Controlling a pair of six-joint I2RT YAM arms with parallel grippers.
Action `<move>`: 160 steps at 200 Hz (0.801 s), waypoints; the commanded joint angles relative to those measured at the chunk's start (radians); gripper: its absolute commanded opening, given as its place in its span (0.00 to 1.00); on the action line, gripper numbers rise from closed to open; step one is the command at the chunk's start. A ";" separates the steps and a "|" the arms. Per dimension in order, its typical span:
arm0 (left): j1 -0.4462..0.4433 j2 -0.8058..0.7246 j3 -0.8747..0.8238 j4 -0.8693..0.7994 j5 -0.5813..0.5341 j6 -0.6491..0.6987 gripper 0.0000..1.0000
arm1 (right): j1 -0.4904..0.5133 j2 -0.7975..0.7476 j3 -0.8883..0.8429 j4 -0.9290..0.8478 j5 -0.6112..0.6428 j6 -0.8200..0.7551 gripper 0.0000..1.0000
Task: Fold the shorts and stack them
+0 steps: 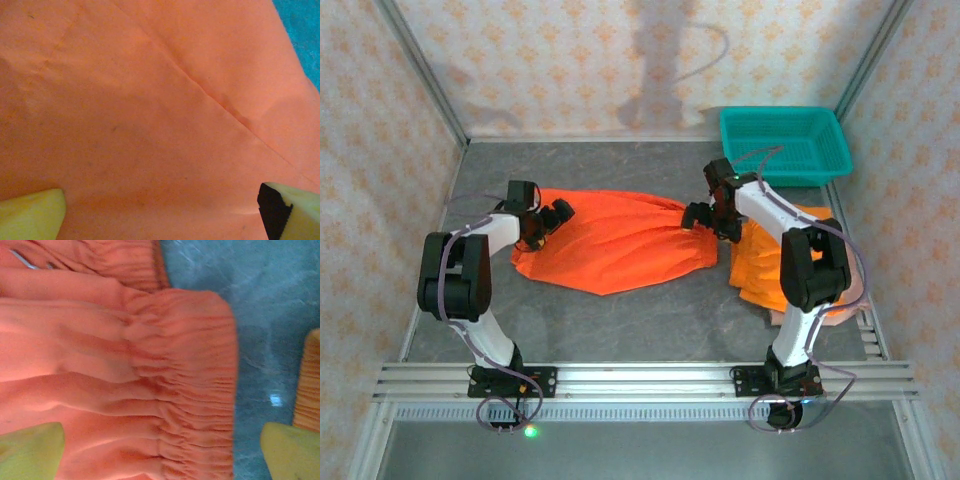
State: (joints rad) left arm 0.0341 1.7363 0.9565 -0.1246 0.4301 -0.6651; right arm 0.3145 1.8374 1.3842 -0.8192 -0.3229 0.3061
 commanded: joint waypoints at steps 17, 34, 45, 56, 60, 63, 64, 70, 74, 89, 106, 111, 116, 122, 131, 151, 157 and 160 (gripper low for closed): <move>-0.002 -0.013 -0.055 0.020 -0.040 0.012 1.00 | -0.004 0.015 -0.029 -0.014 0.012 -0.027 0.92; -0.002 -0.017 -0.066 0.020 -0.043 0.015 1.00 | -0.004 0.043 -0.029 -0.013 -0.009 -0.025 0.88; -0.002 -0.021 -0.070 0.023 -0.043 0.015 1.00 | -0.004 0.059 -0.036 -0.002 -0.016 -0.020 0.84; -0.002 -0.022 -0.075 0.024 -0.043 0.015 1.00 | -0.003 0.071 -0.046 0.015 -0.029 -0.011 0.81; -0.002 -0.023 -0.078 0.025 -0.043 0.015 1.00 | -0.004 0.075 -0.047 0.019 -0.035 -0.009 0.79; -0.002 -0.022 -0.079 0.027 -0.043 0.015 1.00 | -0.004 0.079 -0.049 0.021 -0.038 -0.007 0.79; -0.002 -0.022 -0.080 0.027 -0.044 0.015 1.00 | -0.004 0.080 -0.049 0.022 -0.039 -0.007 0.79; -0.002 -0.024 -0.082 0.028 -0.045 0.014 1.00 | -0.003 0.088 -0.049 0.026 -0.043 -0.005 0.78; -0.002 -0.023 -0.084 0.028 -0.045 0.015 1.00 | -0.003 0.091 -0.049 0.027 -0.044 -0.003 0.77; -0.002 -0.024 -0.090 0.029 -0.045 0.013 1.00 | 0.003 0.108 -0.049 0.031 -0.044 0.000 0.74; -0.002 -0.026 -0.093 0.029 -0.044 0.016 1.00 | 0.010 0.120 -0.049 0.037 -0.047 0.002 0.69; -0.002 -0.030 -0.094 0.028 -0.047 0.016 1.00 | 0.013 0.123 -0.049 0.037 -0.048 0.001 0.68; -0.002 -0.031 -0.094 0.021 -0.048 0.018 1.00 | 0.014 0.122 -0.048 0.036 -0.046 -0.001 0.68; -0.002 -0.038 -0.096 0.015 -0.053 0.019 1.00 | 0.016 0.121 -0.047 0.035 -0.045 -0.002 0.67; -0.001 -0.053 -0.100 -0.006 -0.066 0.025 1.00 | 0.019 0.115 -0.049 0.035 -0.042 -0.007 0.66; 0.005 -0.098 -0.115 -0.082 -0.128 0.035 1.00 | 0.030 0.099 -0.053 0.027 -0.041 -0.017 0.60; 0.012 -0.113 -0.121 -0.103 -0.143 0.036 1.00 | 0.036 0.097 -0.054 0.020 -0.047 -0.017 0.59; 0.018 -0.120 -0.125 -0.110 -0.149 0.035 1.00 | 0.039 0.096 -0.056 0.017 -0.050 -0.017 0.58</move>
State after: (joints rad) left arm 0.0341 1.6726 0.8730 -0.0822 0.3897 -0.6537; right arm 0.3321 1.9442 1.3449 -0.7807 -0.3809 0.2970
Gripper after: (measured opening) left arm 0.998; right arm 0.605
